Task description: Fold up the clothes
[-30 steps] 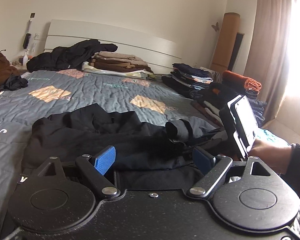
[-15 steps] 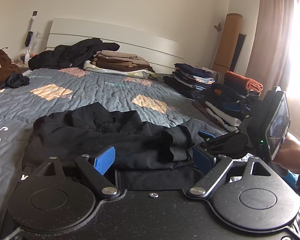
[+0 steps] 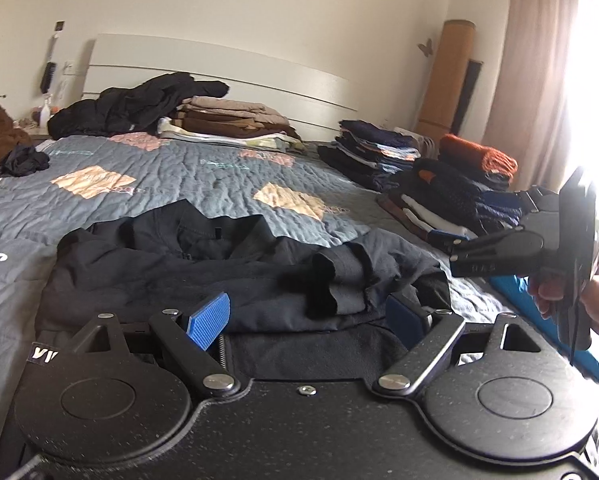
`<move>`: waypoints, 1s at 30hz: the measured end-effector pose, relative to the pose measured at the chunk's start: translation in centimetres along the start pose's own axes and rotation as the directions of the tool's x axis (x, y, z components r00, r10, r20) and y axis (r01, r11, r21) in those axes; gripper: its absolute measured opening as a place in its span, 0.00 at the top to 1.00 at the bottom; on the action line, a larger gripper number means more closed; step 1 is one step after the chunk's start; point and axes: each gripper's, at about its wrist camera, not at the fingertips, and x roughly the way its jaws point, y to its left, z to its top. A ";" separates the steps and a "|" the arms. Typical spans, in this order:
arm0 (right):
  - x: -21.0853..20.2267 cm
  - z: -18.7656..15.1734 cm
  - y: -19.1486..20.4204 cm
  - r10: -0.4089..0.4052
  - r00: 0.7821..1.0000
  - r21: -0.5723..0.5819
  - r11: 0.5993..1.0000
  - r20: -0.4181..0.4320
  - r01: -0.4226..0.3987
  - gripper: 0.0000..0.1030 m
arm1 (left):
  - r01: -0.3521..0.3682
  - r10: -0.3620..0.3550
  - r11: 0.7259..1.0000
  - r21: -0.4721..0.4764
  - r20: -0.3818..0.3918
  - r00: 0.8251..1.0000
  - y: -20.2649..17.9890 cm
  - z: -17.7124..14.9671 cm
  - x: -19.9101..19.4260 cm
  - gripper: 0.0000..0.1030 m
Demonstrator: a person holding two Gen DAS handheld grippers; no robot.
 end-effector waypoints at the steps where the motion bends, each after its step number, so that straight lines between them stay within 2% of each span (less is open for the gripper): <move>1: 0.0 -0.4 -0.7 0.021 1.000 0.049 0.999 -0.009 -0.020 0.00 | 0.002 -0.002 1.000 0.015 -0.004 1.000 -0.3 -0.2 0.1 0.18; 7: -2.3 -3.1 -2.4 0.103 0.995 0.190 0.976 0.011 -0.103 0.00 | 0.021 -0.021 0.998 0.066 0.002 1.000 -1.5 -1.6 0.4 0.18; 10: -2.4 -3.1 -2.7 0.132 0.991 0.219 0.968 -0.023 -0.124 0.00 | 0.045 -0.045 0.997 0.064 0.005 0.999 -1.6 -2.0 1.2 0.18; 12: -3.5 -3.7 -3.3 0.125 0.992 0.266 0.957 -0.009 -0.118 0.00 | 0.057 -0.057 0.997 0.046 -0.003 0.998 -1.5 -2.0 2.2 0.22; 13: -3.9 -4.0 -3.7 0.124 0.992 0.299 0.947 -0.001 -0.118 0.00 | 0.063 -0.063 0.997 0.045 -0.010 0.998 -1.5 -1.9 2.9 0.28; 14: -3.8 -4.2 -4.3 0.146 0.989 0.329 0.934 0.003 -0.139 0.00 | 0.068 -0.067 0.996 0.060 -0.020 0.998 -1.7 -1.7 3.8 0.31; 18: -3.5 -5.0 -6.3 0.200 0.979 0.393 0.898 0.035 -0.197 0.00 | 0.099 -0.093 0.988 0.116 -0.059 0.994 -2.5 -0.4 8.3 0.33; 22: -3.0 -6.3 -8.0 0.257 0.965 0.490 0.834 0.061 -0.253 0.00 | 0.116 -0.094 0.980 0.165 -0.130 0.987 -3.2 0.0 13.4 0.34; 25: -2.7 -6.8 -9.0 0.275 0.958 0.538 0.798 0.078 -0.272 0.00 | 0.106 -0.076 0.985 0.137 -0.209 0.975 -2.9 0.0 16.7 0.39; 30: -2.4 -7.0 -9.6 0.271 0.959 0.542 0.796 0.081 -0.270 0.00 | 0.068 -0.038 0.990 0.124 -0.227 0.973 -2.5 0.2 19.4 0.39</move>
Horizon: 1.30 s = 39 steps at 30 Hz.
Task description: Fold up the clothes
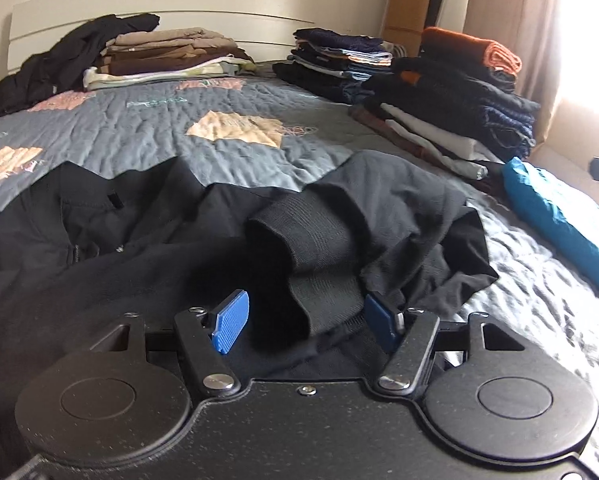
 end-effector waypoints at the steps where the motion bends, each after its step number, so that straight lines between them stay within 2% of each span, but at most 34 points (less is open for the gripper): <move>1: 0.1 -0.1 -0.1 0.001 1.000 0.004 1.000 -0.001 -0.001 0.00 | 0.000 0.000 1.000 0.000 0.008 1.000 0.1 0.2 0.2 0.39; 3: 0.2 -0.2 -0.3 0.006 1.000 0.011 1.000 -0.008 -0.006 0.00 | 0.007 -0.007 1.000 -0.001 0.025 1.000 0.3 0.6 0.6 0.39; 7: 0.4 -0.5 -0.1 -0.001 1.000 -0.019 1.000 -0.019 0.001 0.00 | 0.053 -0.052 0.999 -0.013 0.039 0.998 0.4 1.6 1.4 0.63; 9: 0.4 -0.5 0.0 0.000 1.000 -0.020 1.000 -0.019 0.000 0.00 | 0.061 -0.061 0.998 -0.009 0.025 0.998 0.3 1.9 2.2 0.66; 12: 0.5 -0.4 -0.1 0.013 1.000 -0.002 1.000 -0.015 -0.013 0.00 | 0.076 -0.076 0.997 -0.015 0.011 0.997 0.3 2.0 2.8 0.78; 13: 0.4 -0.4 -0.1 0.017 1.000 0.003 1.000 -0.013 -0.017 0.00 | 0.082 -0.082 0.996 -0.029 0.012 0.997 0.5 2.1 2.9 0.88; 14: 0.4 -0.4 -0.1 0.019 1.000 0.002 1.000 -0.013 -0.019 0.00 | 0.088 -0.087 0.995 -0.040 0.015 0.996 0.7 2.2 2.9 0.93; 16: 0.3 -0.5 -0.2 0.021 1.000 0.007 1.000 -0.013 -0.021 0.00 | 0.096 -0.095 0.994 -0.050 0.028 0.995 1.1 2.4 2.5 0.97; 20: 0.3 -0.4 -0.4 0.027 1.000 0.027 0.999 -0.011 -0.026 0.00 | 0.085 -0.084 0.996 -0.029 0.055 0.995 1.7 3.8 0.7 0.99; 24: 0.3 -0.4 -0.3 0.039 0.999 0.034 0.999 -0.011 -0.039 0.00 | 0.056 -0.055 0.998 -0.007 0.096 0.994 3.2 5.8 -2.7 0.99; 30: 0.6 -0.4 0.7 0.068 0.997 0.030 0.997 -0.019 -0.068 0.00 | -0.047 0.038 0.996 0.071 0.126 0.991 6.5 8.9 -9.0 0.99; 33: 0.9 -0.3 1.4 0.084 0.996 0.025 0.996 -0.025 -0.084 0.00 | -0.120 0.105 0.984 0.135 0.117 0.988 8.4 9.9 -11.6 0.99; 36: 1.4 -0.5 2.4 0.104 0.994 0.016 0.994 -0.040 -0.104 0.00 | -0.200 0.186 0.960 0.197 0.087 0.979 10.6 10.2 -12.8 0.99; 39: 2.3 -1.0 3.5 0.131 0.989 0.004 0.991 -0.071 -0.131 0.00 | -0.263 0.275 0.931 0.253 -0.010 0.961 13.2 9.2 -11.6 0.98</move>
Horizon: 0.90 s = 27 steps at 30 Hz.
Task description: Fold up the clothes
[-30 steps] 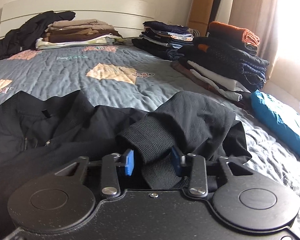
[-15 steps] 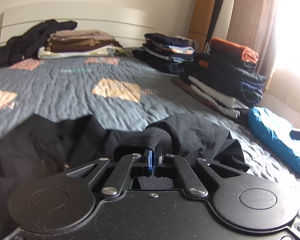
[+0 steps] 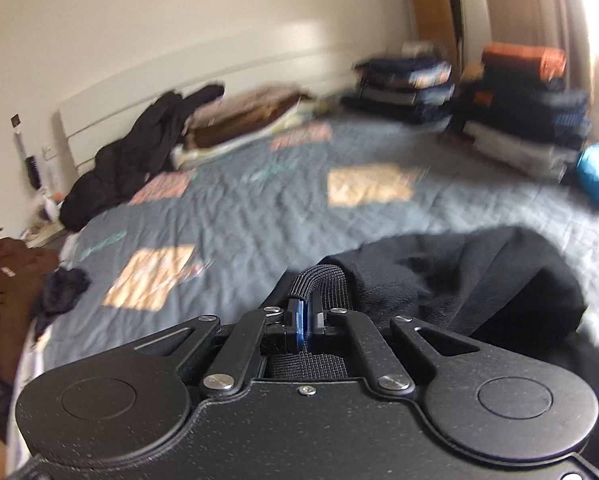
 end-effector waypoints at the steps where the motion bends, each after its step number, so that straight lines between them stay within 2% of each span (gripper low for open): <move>1: 0.4 -0.2 0.3 0.009 1.000 -0.003 1.000 -0.012 -0.009 0.00 | -0.018 0.018 1.000 0.002 -0.053 0.998 0.5 -0.9 1.1 0.98; 3: 1.4 -0.6 1.0 0.025 0.999 -0.008 1.000 -0.037 -0.026 0.00 | -0.044 0.043 0.999 -0.002 -0.161 0.986 1.4 -3.0 3.7 0.97; 5: 2.6 -1.1 1.7 0.038 0.997 -0.010 0.999 -0.060 -0.039 0.00 | -0.067 0.059 0.998 -0.021 -0.257 0.964 2.2 -5.4 6.0 0.87; 7: 3.6 -1.5 2.0 0.046 0.996 -0.003 0.999 -0.076 -0.047 0.00 | -0.078 0.053 0.994 -0.072 -0.301 0.952 3.0 -7.4 6.6 0.81; 9: 4.5 -1.8 2.1 0.052 0.995 0.007 0.999 -0.086 -0.052 0.00 | -0.064 0.029 0.991 -0.119 -0.275 0.961 3.8 -8.7 5.5 0.72; 11: 5.0 -1.9 2.0 0.061 0.995 0.033 0.998 -0.080 -0.059 0.00 | -0.034 -0.009 0.979 -0.200 -0.210 0.978 4.4 -9.4 3.7 0.45; 12: 5.2 -2.0 2.0 0.066 0.995 0.048 0.997 -0.073 -0.063 0.00 | -0.007 -0.033 0.970 -0.243 -0.162 0.986 4.6 -9.7 2.7 0.42; 14: 5.5 -2.1 1.8 0.075 0.995 0.081 0.994 -0.057 -0.071 0.00 | 0.055 -0.081 0.955 -0.290 -0.076 0.994 4.6 -9.9 1.3 0.42; 16: 5.7 -2.2 1.6 0.081 0.996 0.123 0.989 -0.035 -0.076 0.00 | 0.086 -0.102 0.951 -0.297 -0.038 0.994 4.1 -9.8 1.0 0.41; 18: 6.0 -2.2 1.3 0.087 0.996 0.150 0.985 -0.015 -0.084 0.00 | 0.031 -0.052 0.962 -0.270 -0.073 0.996 3.5 -9.5 2.3 0.41; 20: 6.4 -2.4 1.5 0.079 0.997 0.148 0.986 -0.002 -0.078 0.00 | -0.040 0.010 0.962 -0.271 -0.110 0.994 3.8 -9.9 4.0 0.41; 22: 7.0 -2.7 1.7 0.079 0.997 0.147 0.986 0.001 -0.078 0.00 | -0.051 0.005 0.941 -0.335 -0.138 0.990 4.5 -10.7 4.9 0.41; 24: 7.7 -3.2 1.9 0.087 0.996 0.153 0.985 -0.002 -0.085 0.00 | -0.016 -0.044 0.917 -0.397 -0.143 0.989 5.1 -11.5 5.8 0.41; 25: 8.1 -3.5 2.0 0.099 0.995 0.168 0.981 -0.006 -0.097 0.00 | 0.012 -0.075 0.910 -0.415 -0.134 0.988 5.2 -11.8 6.0 0.47; 26: 8.5 -3.9 2.1 0.115 0.993 0.184 0.977 -0.010 -0.112 0.00 | 0.046 -0.102 0.910 -0.412 -0.116 0.988 5.1 -11.9 6.0 0.66; 27: 8.9 -4.2 2.2 0.131 0.991 0.200 0.972 -0.013 -0.126 0.00 | 0.069 -0.123 0.912 -0.403 -0.107 0.987 5.0 -12.0 6.0 0.75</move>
